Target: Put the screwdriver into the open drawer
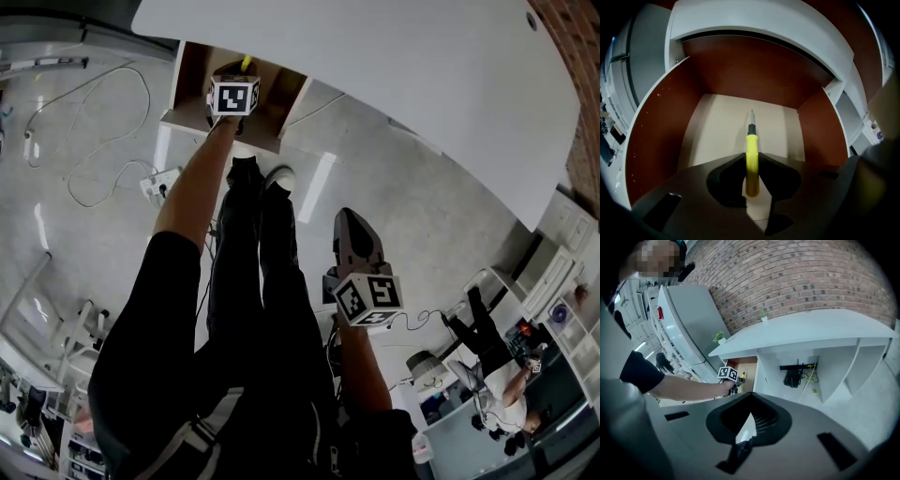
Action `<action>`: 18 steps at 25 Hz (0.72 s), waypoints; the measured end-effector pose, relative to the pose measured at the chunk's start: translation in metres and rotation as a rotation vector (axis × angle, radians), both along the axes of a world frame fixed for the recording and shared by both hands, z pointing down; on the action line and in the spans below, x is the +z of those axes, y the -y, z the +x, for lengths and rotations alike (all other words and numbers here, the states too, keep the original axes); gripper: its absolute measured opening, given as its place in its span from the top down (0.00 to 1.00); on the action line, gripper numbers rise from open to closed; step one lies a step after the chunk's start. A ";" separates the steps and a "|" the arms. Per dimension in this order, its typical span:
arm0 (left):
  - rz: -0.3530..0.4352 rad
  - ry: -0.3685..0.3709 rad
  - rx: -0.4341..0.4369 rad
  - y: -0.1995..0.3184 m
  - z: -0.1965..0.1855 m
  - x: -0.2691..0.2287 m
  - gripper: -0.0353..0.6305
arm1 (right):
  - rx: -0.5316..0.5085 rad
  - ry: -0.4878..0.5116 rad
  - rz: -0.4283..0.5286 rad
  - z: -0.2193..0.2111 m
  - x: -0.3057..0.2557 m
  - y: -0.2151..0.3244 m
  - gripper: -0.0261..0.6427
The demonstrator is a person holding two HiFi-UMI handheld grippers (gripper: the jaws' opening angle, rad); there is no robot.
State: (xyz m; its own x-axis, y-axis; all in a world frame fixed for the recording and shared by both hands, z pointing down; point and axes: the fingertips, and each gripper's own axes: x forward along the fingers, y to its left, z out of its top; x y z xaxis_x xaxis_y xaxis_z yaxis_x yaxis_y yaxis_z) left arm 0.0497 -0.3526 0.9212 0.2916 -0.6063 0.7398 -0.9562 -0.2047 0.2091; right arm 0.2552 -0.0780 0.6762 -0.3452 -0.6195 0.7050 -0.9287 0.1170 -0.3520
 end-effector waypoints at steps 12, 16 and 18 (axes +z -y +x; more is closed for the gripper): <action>-0.087 0.039 0.006 -0.009 -0.001 0.013 0.77 | 0.012 0.017 -0.005 0.009 0.000 0.004 0.95; -0.084 0.046 0.008 -0.016 -0.006 0.004 0.78 | 0.010 0.029 0.002 0.009 -0.007 0.011 0.95; -0.088 0.039 0.006 -0.022 -0.008 -0.004 0.78 | 0.008 0.036 0.008 0.006 -0.012 0.015 0.95</action>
State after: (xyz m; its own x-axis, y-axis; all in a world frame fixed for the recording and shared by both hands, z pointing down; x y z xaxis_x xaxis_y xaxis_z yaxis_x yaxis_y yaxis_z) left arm 0.0413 -0.3306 0.9167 0.2646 -0.5366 0.8013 -0.9629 -0.1927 0.1890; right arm 0.2612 -0.0925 0.6643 -0.3654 -0.6278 0.6873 -0.9164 0.1130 -0.3840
